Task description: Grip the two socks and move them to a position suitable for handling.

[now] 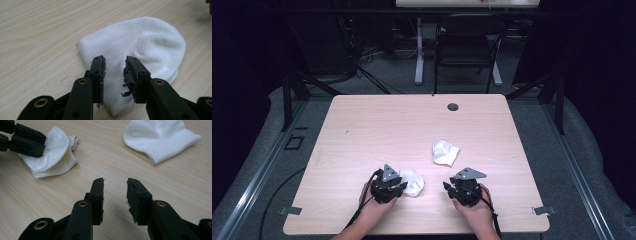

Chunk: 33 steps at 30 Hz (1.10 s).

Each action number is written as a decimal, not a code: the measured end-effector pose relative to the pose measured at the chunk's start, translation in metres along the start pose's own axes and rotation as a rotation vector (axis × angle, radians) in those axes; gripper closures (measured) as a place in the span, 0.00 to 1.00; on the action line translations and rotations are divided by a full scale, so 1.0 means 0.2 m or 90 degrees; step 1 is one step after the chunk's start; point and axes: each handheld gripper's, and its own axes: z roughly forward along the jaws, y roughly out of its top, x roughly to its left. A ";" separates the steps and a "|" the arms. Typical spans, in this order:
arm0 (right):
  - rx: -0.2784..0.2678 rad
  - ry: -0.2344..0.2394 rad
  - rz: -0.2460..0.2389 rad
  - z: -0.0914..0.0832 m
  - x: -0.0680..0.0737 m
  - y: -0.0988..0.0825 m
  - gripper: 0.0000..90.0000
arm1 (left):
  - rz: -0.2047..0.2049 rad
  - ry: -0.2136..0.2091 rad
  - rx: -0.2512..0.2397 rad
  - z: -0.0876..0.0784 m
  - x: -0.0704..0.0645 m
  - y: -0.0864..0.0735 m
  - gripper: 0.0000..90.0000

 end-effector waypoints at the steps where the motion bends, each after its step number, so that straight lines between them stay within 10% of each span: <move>1: 0.000 0.000 0.000 0.00 0.00 0.00 0.74 | -0.001 -0.005 0.003 -0.01 -0.01 0.00 0.75; 16: -0.021 -0.049 0.016 0.01 -0.05 0.10 0.78 | -0.018 -0.060 0.015 -0.11 -0.07 -0.06 0.65; 33: 0.032 -0.125 0.089 0.34 -0.27 0.29 0.94 | -0.060 -0.050 -0.024 -0.21 0.09 -0.04 0.62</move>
